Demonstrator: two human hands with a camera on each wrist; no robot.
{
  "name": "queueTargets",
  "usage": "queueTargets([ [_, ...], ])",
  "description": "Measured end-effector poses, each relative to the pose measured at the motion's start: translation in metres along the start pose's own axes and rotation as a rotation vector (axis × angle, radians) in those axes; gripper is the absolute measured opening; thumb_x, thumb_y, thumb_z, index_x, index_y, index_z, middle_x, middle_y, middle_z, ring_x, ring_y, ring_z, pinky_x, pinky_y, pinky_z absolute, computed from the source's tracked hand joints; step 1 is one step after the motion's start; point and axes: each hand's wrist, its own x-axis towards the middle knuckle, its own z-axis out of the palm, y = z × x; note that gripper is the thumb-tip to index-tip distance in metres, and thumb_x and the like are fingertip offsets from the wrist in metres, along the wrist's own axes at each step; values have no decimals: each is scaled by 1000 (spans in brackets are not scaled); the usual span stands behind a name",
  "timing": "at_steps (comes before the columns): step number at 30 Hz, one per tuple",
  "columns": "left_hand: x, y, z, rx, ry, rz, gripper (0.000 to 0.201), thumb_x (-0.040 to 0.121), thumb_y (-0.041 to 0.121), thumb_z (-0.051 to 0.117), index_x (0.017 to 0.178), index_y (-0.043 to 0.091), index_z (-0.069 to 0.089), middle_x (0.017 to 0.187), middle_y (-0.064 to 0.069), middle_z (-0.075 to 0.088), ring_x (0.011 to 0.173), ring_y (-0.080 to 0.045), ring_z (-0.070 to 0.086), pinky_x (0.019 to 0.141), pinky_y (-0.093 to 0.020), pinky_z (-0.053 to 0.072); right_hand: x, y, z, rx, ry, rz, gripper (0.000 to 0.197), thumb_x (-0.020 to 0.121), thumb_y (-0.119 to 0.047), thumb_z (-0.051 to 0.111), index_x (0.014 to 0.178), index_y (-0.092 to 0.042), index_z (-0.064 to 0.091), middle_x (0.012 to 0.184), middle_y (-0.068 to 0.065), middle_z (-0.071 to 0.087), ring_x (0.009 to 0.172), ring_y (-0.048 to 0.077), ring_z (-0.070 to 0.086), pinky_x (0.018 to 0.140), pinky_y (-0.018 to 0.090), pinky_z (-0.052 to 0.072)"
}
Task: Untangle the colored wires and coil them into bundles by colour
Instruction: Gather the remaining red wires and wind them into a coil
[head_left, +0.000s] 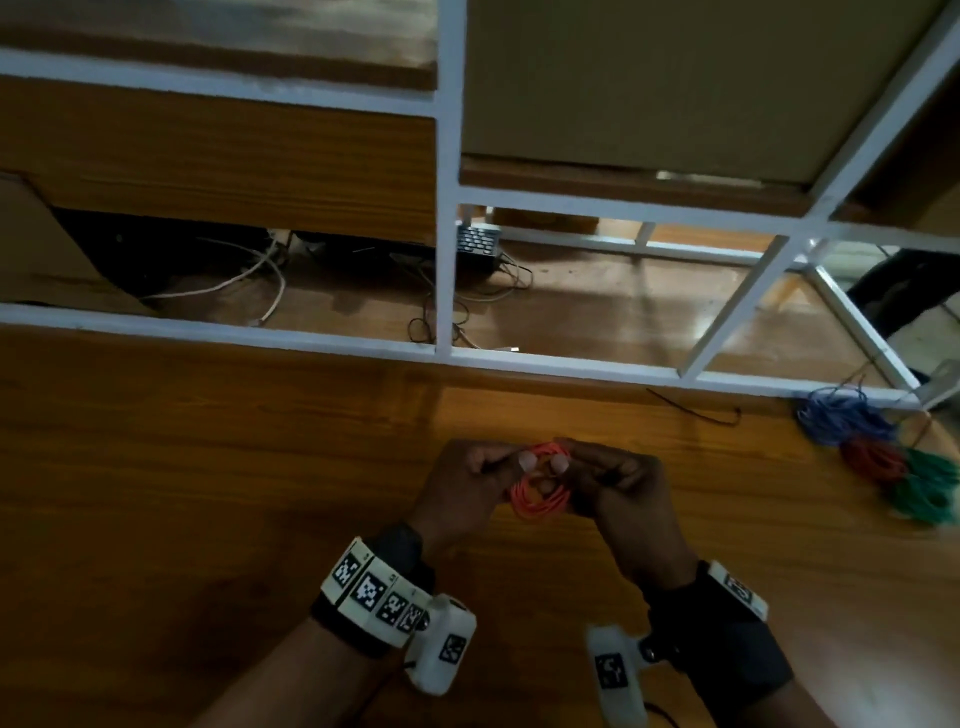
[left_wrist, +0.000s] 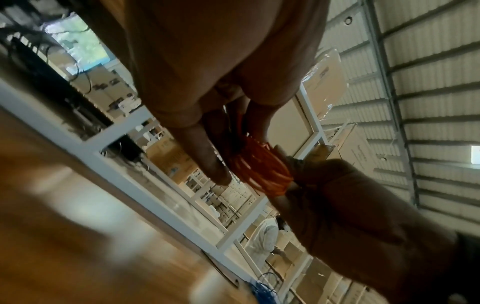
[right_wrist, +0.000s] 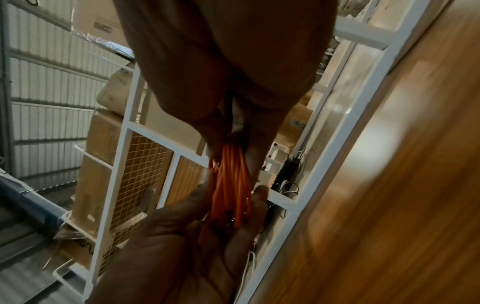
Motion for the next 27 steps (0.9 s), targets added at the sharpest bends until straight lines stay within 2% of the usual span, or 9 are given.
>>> queueTargets([
  [3, 10, -1, 22, -47, -45, -60, 34, 87, 35, 67, 114, 15, 73, 101, -5, 76, 95, -22, 73, 87, -46, 58, 1, 3, -25, -31, -24, 62, 19, 93, -13, 73, 110, -8, 79, 95, 15, 79, 79, 25, 77, 69, 41, 64],
  [5, 18, -3, 38, 6, 31, -42, 22, 84, 38, 67, 102, 31, 77, 90, 8, 77, 87, -13, 74, 79, -36, 61, 12, 9, -52, -142, -21, 93, 18, 91, -25, 76, 105, -14, 81, 91, 12, 80, 80, 22, 76, 67, 38, 63],
  [7, 28, -5, 52, 60, 126, -6, 16, 88, 35, 67, 85, 48, 75, 83, 17, 75, 81, -4, 72, 72, -26, 59, 34, 19, -95, -299, 92, 38, 16, 89, -33, 79, 94, -19, 82, 82, 6, 79, 73, 14, 73, 63, 34, 60],
  [10, 46, -7, 68, 178, 279, -36, 12, 92, 30, 65, 98, 30, 76, 86, 3, 76, 64, -2, 68, 53, -16, 50, 82, 38, -175, -613, 250, -42, 8, 90, -27, 79, 83, -24, 80, 79, -10, 75, 73, 6, 71, 72, 37, 61],
  [12, 60, -8, 82, 230, 311, -46, 19, 94, 27, 64, 104, 14, 75, 88, -6, 74, 59, -1, 64, 46, -10, 43, 112, 45, -214, -769, 268, 6, 9, 91, -24, 77, 83, -24, 81, 83, -3, 76, 79, 14, 72, 78, 42, 61],
  [15, 80, -12, 101, 205, 354, -83, 21, 95, 22, 62, 108, 8, 72, 99, -9, 72, 75, -10, 62, 50, -9, 45, 147, 52, -243, -1013, 172, 92, 14, 94, -24, 72, 99, -15, 82, 101, 11, 77, 95, 30, 71, 81, 39, 56],
  [19, 104, -23, 117, 234, 430, -130, 18, 94, 26, 64, 108, 19, 74, 101, 4, 73, 83, -2, 64, 64, -14, 53, 181, 61, -263, -1166, 180, 126, 23, 95, -27, 70, 114, -16, 78, 115, 11, 74, 102, 32, 69, 84, 38, 56],
  [22, 110, -33, 125, 219, 463, -161, 11, 93, 26, 64, 93, 34, 72, 90, 18, 71, 81, 5, 64, 76, -25, 56, 200, 64, -265, -1285, 118, 121, 20, 94, -25, 69, 110, -15, 77, 106, 12, 74, 91, 32, 70, 79, 39, 59],
  [27, 110, -43, 134, 256, 453, -114, 21, 92, 29, 66, 109, 21, 74, 98, 8, 75, 89, -3, 69, 79, -29, 59, 213, 67, -267, -1398, -39, 160, 15, 86, -28, 75, 98, -18, 76, 90, 8, 74, 72, 25, 69, 71, 39, 63],
])
